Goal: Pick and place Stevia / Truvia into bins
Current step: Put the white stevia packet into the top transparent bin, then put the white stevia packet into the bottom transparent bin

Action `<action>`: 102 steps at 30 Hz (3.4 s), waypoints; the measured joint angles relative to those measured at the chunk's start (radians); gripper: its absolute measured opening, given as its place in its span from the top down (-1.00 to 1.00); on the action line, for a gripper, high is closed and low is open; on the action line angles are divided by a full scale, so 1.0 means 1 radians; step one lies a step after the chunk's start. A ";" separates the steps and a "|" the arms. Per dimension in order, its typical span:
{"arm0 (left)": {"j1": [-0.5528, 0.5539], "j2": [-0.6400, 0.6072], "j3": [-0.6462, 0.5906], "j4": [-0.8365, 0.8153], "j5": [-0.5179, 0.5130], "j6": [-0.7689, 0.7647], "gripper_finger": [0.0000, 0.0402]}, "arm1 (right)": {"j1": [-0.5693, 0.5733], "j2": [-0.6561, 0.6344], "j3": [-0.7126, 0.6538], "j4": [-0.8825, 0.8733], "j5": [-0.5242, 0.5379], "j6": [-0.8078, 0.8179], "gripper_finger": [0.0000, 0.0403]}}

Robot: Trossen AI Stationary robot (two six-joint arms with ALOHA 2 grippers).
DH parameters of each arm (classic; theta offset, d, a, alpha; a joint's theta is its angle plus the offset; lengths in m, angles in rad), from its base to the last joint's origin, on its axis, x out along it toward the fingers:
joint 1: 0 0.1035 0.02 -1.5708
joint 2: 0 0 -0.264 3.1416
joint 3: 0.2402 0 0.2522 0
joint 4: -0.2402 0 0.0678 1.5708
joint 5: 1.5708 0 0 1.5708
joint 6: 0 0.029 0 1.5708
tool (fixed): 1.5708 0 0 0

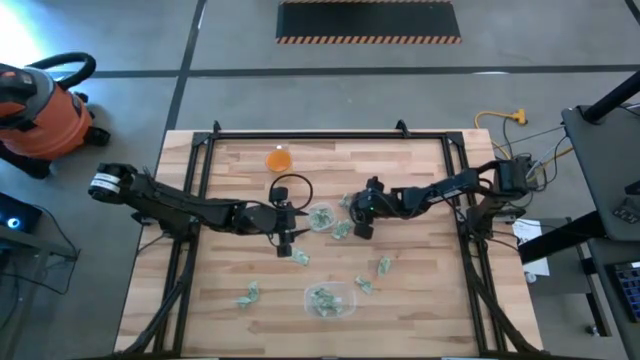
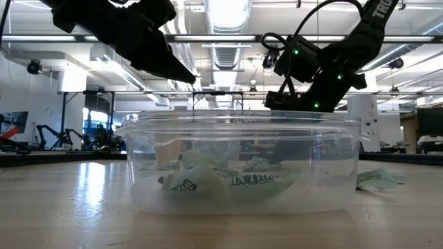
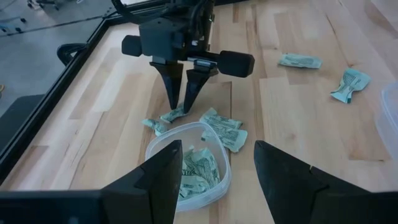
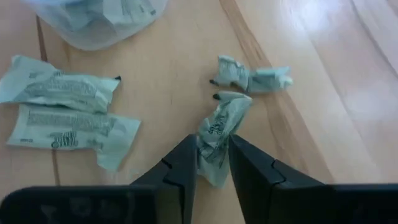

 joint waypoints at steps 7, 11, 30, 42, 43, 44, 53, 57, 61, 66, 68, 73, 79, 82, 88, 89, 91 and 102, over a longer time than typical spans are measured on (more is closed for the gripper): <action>0.000 0.000 0.000 0.000 0.000 -0.002 0.09 | 0.000 -0.001 -0.010 -0.012 -0.023 0.014 0.84; 0.000 0.000 0.000 0.001 0.000 -0.007 0.09 | 0.000 -0.003 -0.011 -0.015 -0.026 0.014 0.94; 0.001 0.000 -0.002 -0.055 -0.001 -0.009 0.09 | 0.040 -0.152 -0.013 -0.048 -0.037 0.001 0.96; 0.000 -0.081 -0.002 -0.385 -0.075 -0.167 0.09 | 0.083 -0.181 0.006 0.143 -0.052 -0.104 0.96; 0.000 -0.092 -0.002 -0.417 -0.077 -0.193 0.09 | 0.082 -0.178 0.007 0.169 -0.075 -0.112 0.96; 0.000 -0.103 -0.002 -0.442 -0.078 -0.218 0.09 | 0.082 -0.175 0.007 0.190 -0.096 -0.119 0.96; 0.000 -0.131 -0.007 -0.461 -0.079 -0.260 0.09 | 0.082 -0.128 0.007 0.383 -0.179 -0.137 0.96; 0.000 -0.129 -0.009 -0.460 -0.079 -0.260 0.09 | 0.082 -0.094 0.017 0.404 -0.181 -0.134 0.96; 0.000 -0.129 -0.009 -0.461 -0.078 -0.261 0.09 | 0.082 -0.024 0.060 0.395 -0.185 -0.097 0.96; -0.004 -0.129 -0.008 -0.462 -0.076 -0.268 0.09 | 0.079 0.029 0.092 0.389 -0.187 -0.090 0.96; -0.008 -0.129 -0.009 -0.462 -0.076 -0.277 0.09 | 0.076 0.032 0.095 0.389 -0.183 -0.089 0.96; -0.008 -0.129 -0.010 -0.466 -0.076 -0.275 0.09 | 0.057 0.032 0.097 0.370 -0.179 -0.061 0.96; -0.008 -0.129 -0.010 -0.466 -0.076 -0.262 0.09 | 0.057 0.032 0.097 0.363 -0.179 -0.056 0.96; -0.008 -0.129 -0.010 -0.464 -0.076 -0.262 0.09 | 0.057 0.034 0.098 0.362 -0.178 -0.057 0.93; -0.008 -0.129 -0.010 -0.461 -0.076 -0.262 0.09 | 0.057 0.034 0.098 0.363 -0.179 -0.060 0.73; -0.008 -0.129 -0.010 -0.461 -0.076 -0.262 0.09 | 0.057 0.034 0.098 0.363 -0.179 -0.060 0.69; -0.008 -0.129 -0.010 -0.461 -0.076 -0.262 0.09 | 0.057 0.034 0.098 0.363 -0.178 -0.059 0.61; -0.008 -0.129 -0.019 -0.459 -0.070 -0.262 0.09 | 0.059 0.024 0.098 0.363 -0.181 -0.107 0.41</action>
